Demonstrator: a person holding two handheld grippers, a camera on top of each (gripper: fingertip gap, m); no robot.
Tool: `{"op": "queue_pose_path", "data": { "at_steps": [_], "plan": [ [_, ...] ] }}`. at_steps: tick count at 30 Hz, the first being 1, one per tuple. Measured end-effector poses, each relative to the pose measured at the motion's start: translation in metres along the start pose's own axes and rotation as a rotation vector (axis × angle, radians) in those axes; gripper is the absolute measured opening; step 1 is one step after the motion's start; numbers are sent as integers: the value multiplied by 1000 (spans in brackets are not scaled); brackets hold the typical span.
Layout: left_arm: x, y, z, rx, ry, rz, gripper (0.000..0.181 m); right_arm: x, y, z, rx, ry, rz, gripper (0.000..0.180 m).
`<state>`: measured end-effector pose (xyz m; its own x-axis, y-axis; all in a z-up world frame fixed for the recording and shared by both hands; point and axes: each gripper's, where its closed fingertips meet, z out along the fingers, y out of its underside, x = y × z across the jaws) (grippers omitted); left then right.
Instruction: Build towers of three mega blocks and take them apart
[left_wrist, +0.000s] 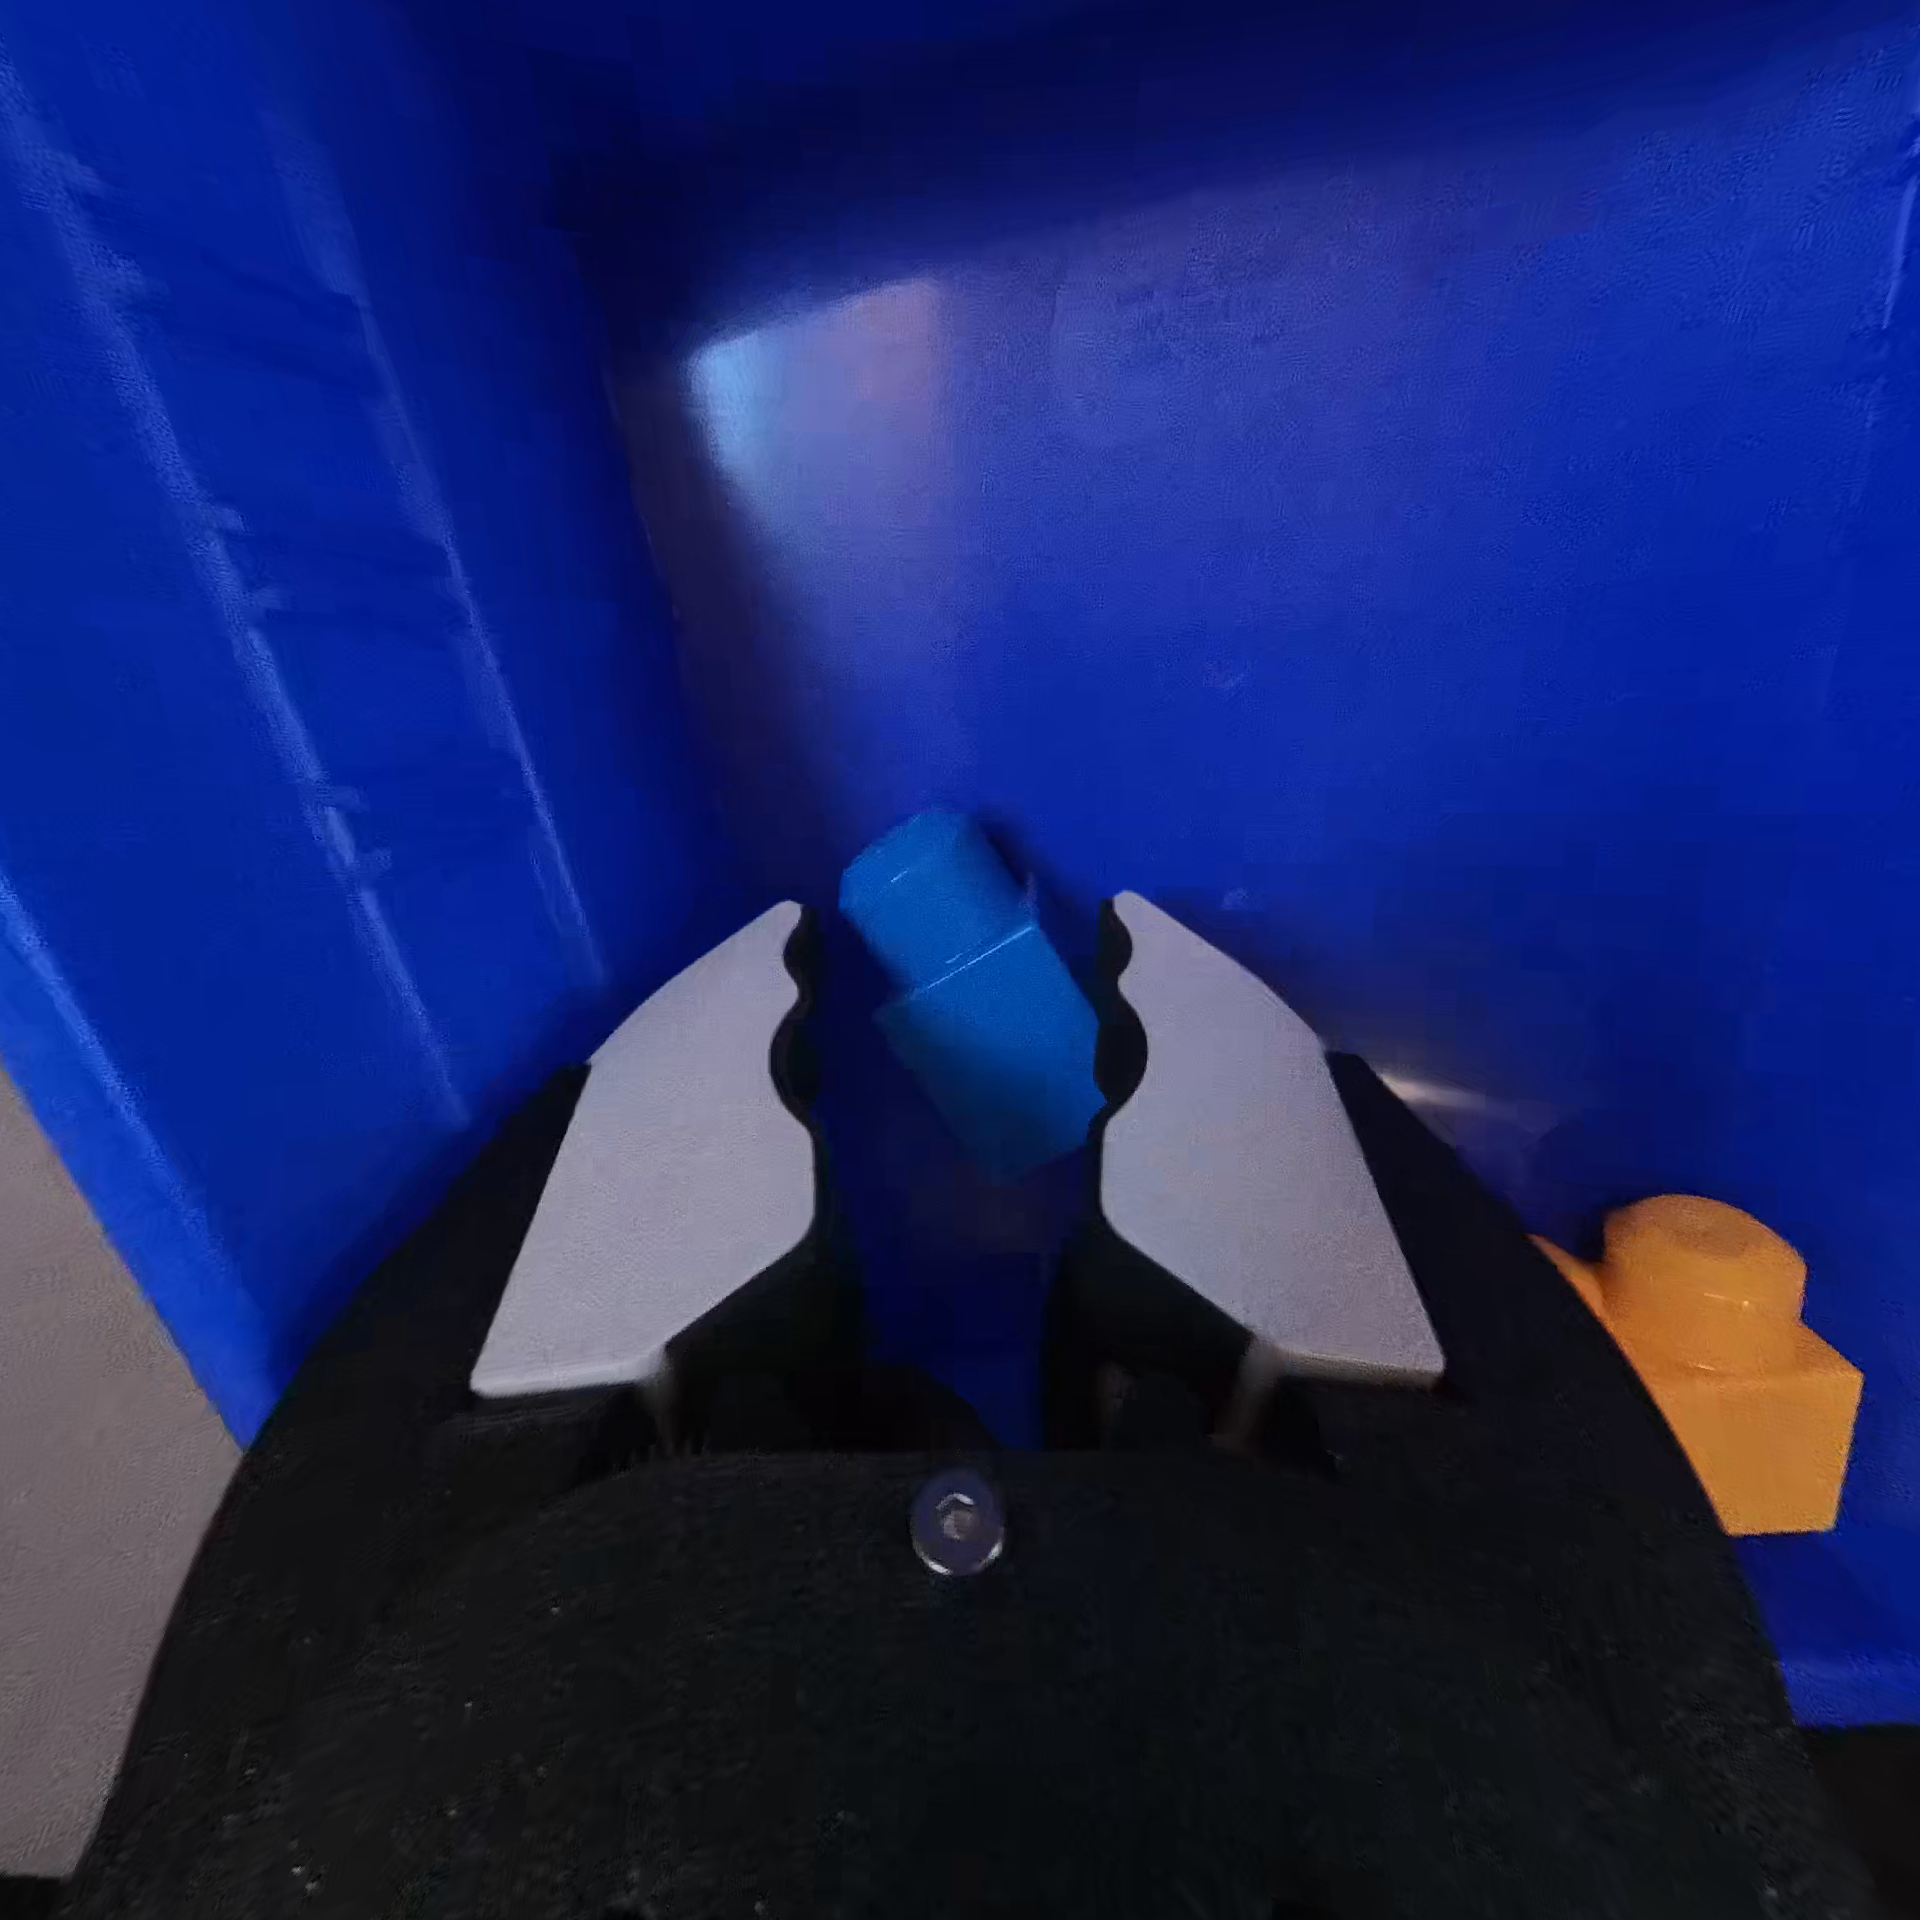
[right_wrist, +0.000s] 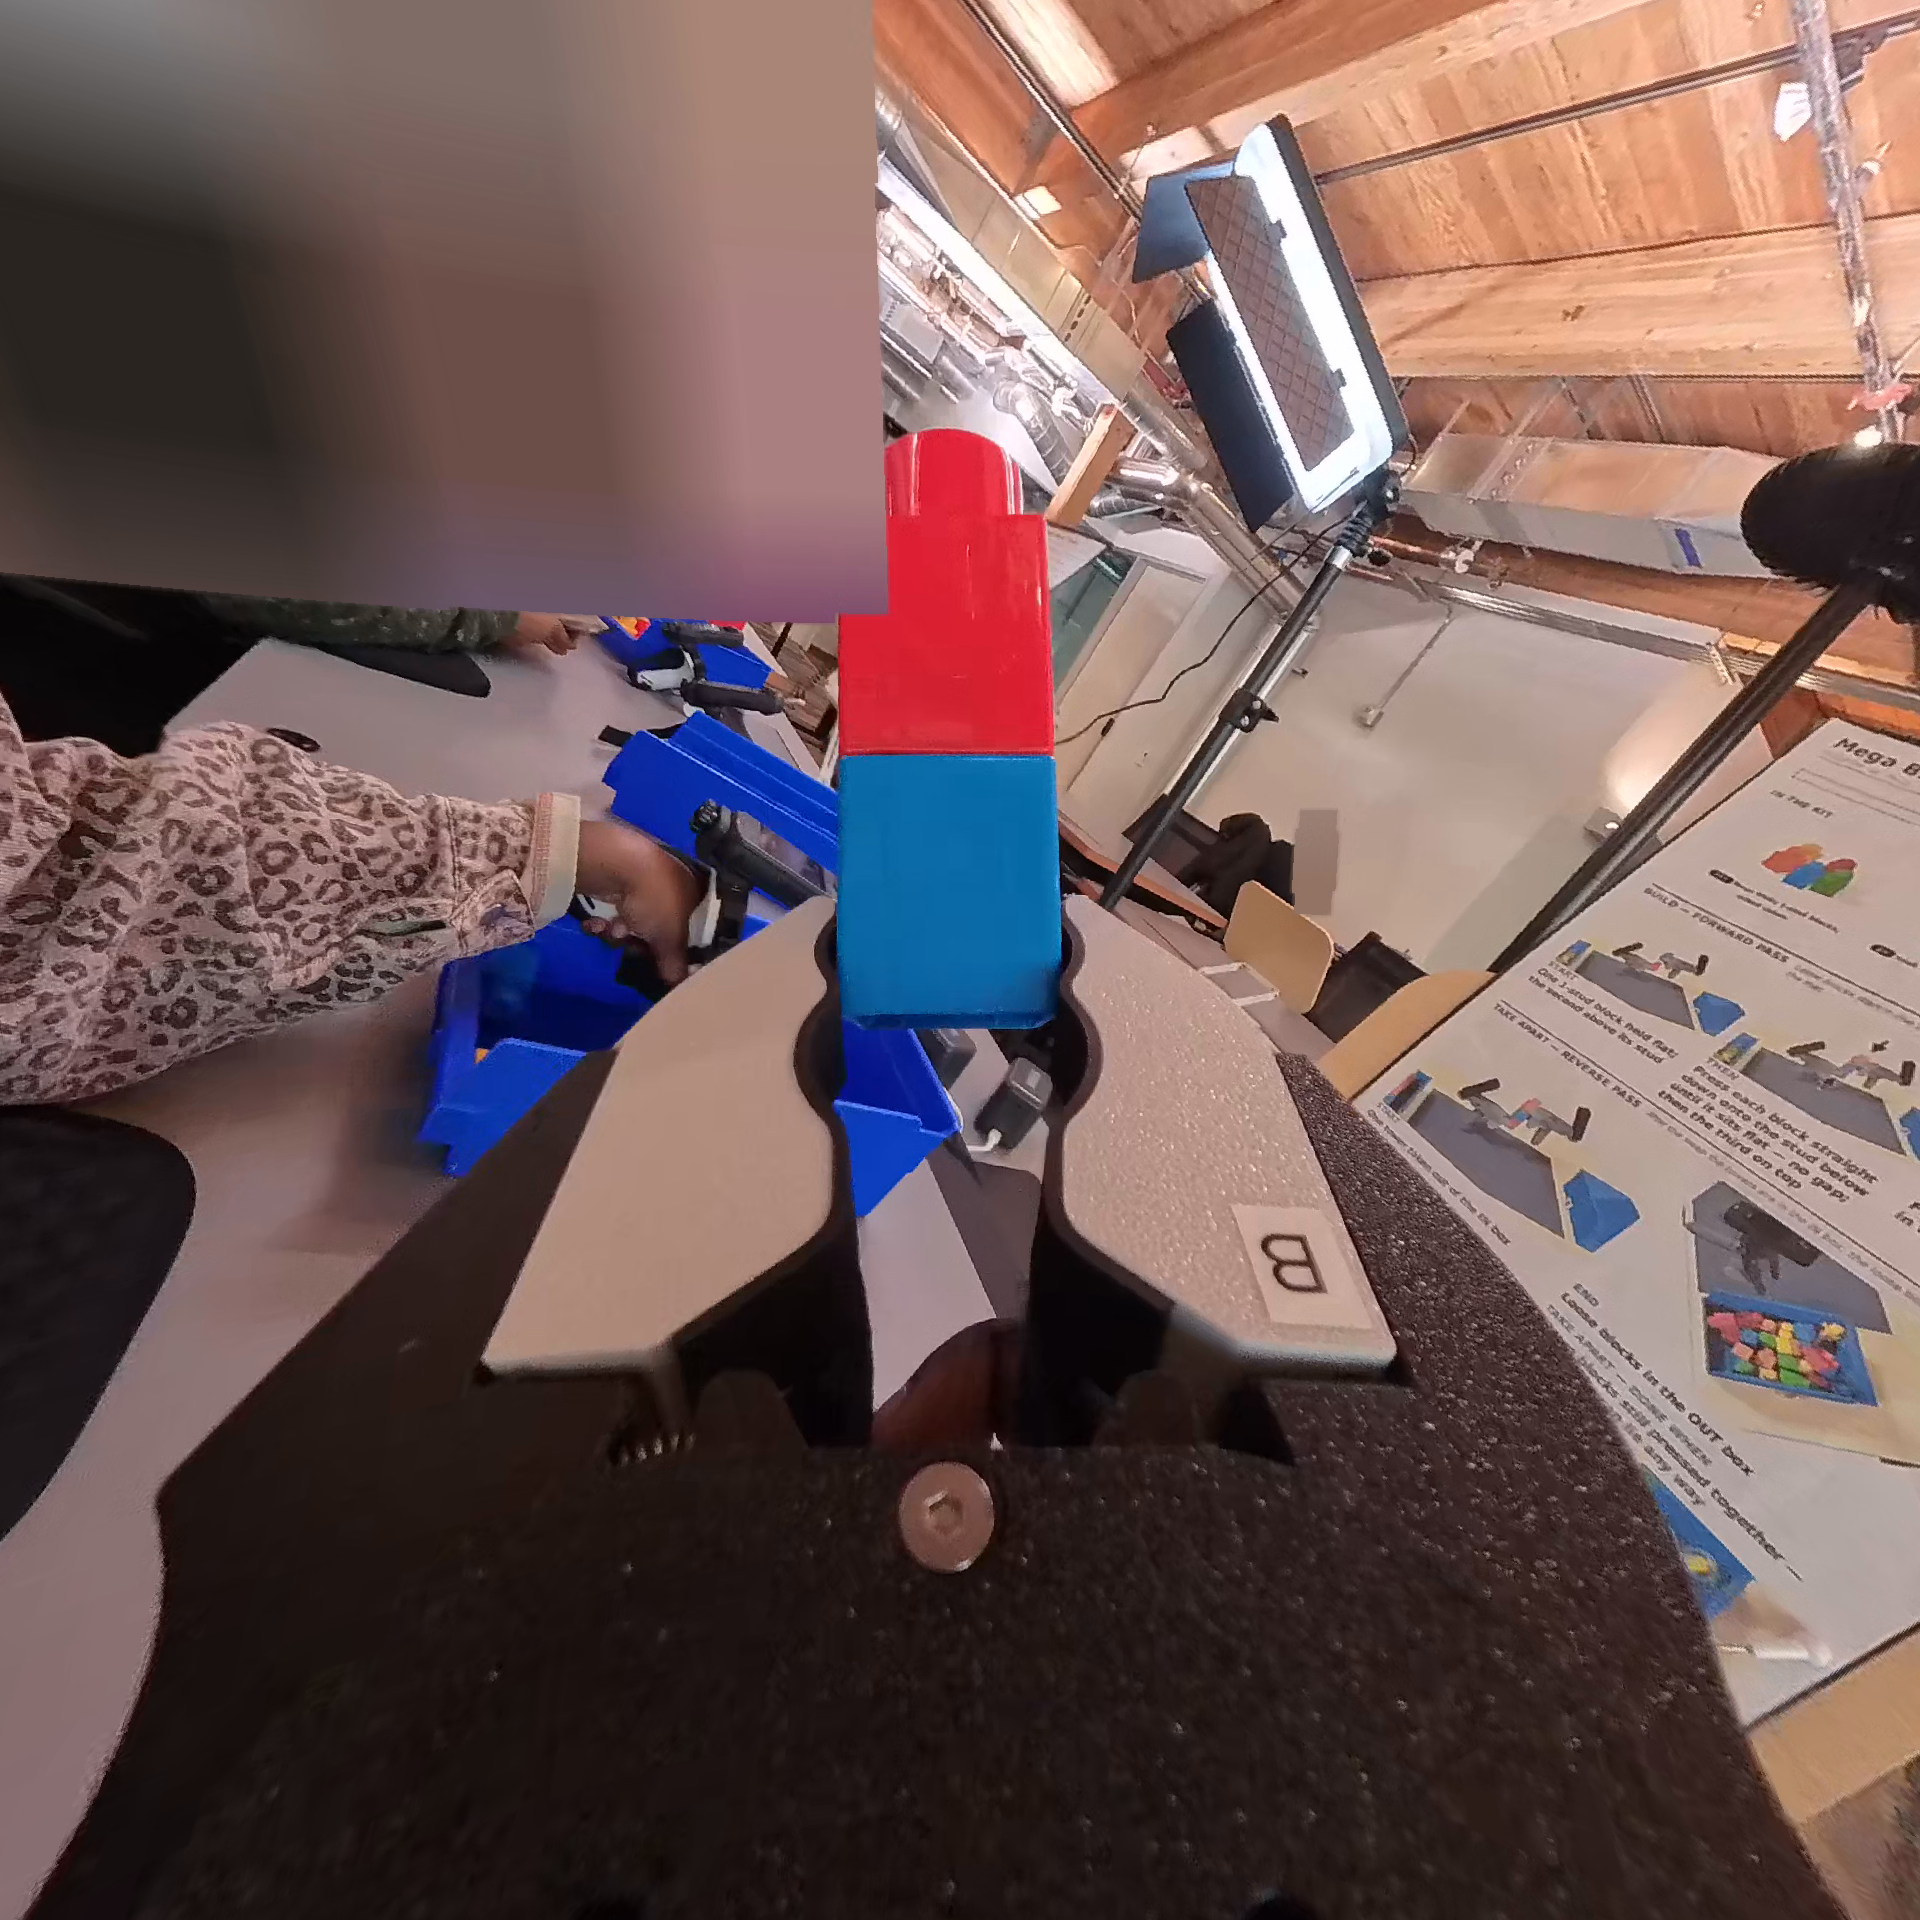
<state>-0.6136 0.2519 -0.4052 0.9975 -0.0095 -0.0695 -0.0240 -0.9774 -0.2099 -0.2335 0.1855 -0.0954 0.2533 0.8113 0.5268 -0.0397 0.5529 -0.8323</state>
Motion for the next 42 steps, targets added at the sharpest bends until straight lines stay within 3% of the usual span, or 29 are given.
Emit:
{"op": "queue_pose_path", "data": {
  "at_steps": [1,3,5,8,11,13,15,18,21,25,29,42],
  "plan": [
    [4,2,3,-13,37,1,41,0,2,0,-9,3,-4,36],
    [5,-3,0,46,55,-1,39,1,2,0,-14,4,-7,36],
    [19,-28,-22,261,135,0,37,-1,1,-1,-6,-5,-1,36],
    [63,-87,-134,916,441,-10,35,-2,1,1,7,-24,23,36],
    [94,-88,-285,1503,912,-174,35,-8,2,9,18,-57,65,36],
    [107,-65,-350,1698,1198,-273,35,-11,2,17,27,-70,104,36],
    [118,-47,-382,1806,1340,-341,35,-15,2,28,31,-65,132,36],
    [134,-32,-392,1876,1396,-424,35,-21,7,45,-23,-15,60,36],
    [150,-27,-402,1897,1431,-335,35,-24,24,56,-158,44,-93,36],
    [165,-31,-404,1952,1254,-259,35,-19,34,65,-255,149,-221,36],
    [186,-31,-406,1955,1253,-227,35,-11,27,69,-267,273,-342,36],
    [212,-27,-407,1946,1263,-141,35,-7,26,68,-251,296,-299,36]
  ]
}}
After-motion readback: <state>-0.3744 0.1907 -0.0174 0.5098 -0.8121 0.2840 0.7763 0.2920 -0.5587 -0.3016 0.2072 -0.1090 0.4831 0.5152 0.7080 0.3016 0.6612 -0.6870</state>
